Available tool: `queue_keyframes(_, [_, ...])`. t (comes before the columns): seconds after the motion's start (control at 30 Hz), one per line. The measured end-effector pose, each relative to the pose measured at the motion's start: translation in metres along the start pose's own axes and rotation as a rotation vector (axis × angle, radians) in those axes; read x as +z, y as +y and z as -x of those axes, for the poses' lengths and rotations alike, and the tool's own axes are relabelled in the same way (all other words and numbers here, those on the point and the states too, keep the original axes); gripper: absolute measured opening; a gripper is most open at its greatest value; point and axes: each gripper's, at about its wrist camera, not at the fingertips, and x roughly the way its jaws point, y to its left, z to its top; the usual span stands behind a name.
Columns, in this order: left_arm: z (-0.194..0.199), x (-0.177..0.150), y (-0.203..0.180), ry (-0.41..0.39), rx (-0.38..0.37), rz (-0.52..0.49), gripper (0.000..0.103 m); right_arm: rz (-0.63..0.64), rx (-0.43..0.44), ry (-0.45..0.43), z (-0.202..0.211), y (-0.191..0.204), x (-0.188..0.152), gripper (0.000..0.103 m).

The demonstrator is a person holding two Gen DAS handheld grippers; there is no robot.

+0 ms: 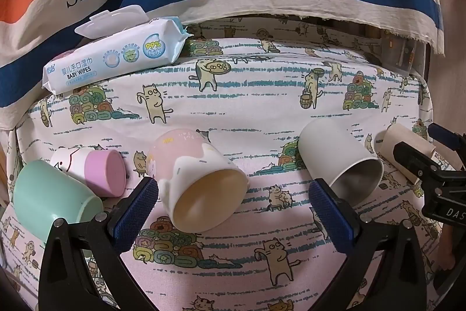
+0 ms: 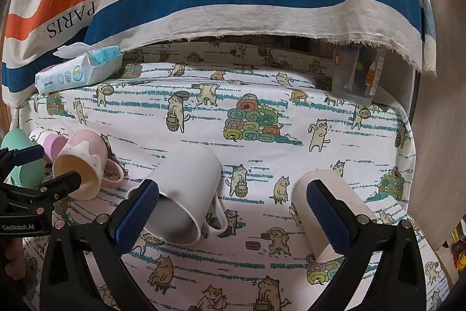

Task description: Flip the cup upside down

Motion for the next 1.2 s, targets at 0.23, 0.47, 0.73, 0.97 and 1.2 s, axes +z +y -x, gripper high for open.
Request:
queue_keyframes(0.23, [0.000, 0.000, 0.000, -0.002, -0.001, -0.007, 0.103, 0.002, 0.000, 0.000, 0.000, -0.001, 0.001, 0.102])
queue_keyframes(0.47, [0.004, 0.000, -0.003, -0.007, 0.000, -0.012, 0.103, 0.006, 0.022, -0.019, 0.001, -0.002, 0.000, 0.102])
queue_keyframes(0.73, [0.007, 0.001, -0.011, -0.027, -0.021, -0.034, 0.103, -0.015, 0.002, -0.003, 0.001, -0.004, 0.001, 0.102])
queue_keyframes(0.97, [0.007, 0.001, -0.009, -0.023, -0.002, -0.019, 0.103, -0.014, 0.022, 0.017, -0.002, -0.001, 0.000, 0.102])
queue_keyframes(1.2, [0.010, 0.000, -0.005, -0.044, -0.008, -0.003, 0.103, -0.025, -0.025, 0.001, 0.001, -0.003, 0.000, 0.102])
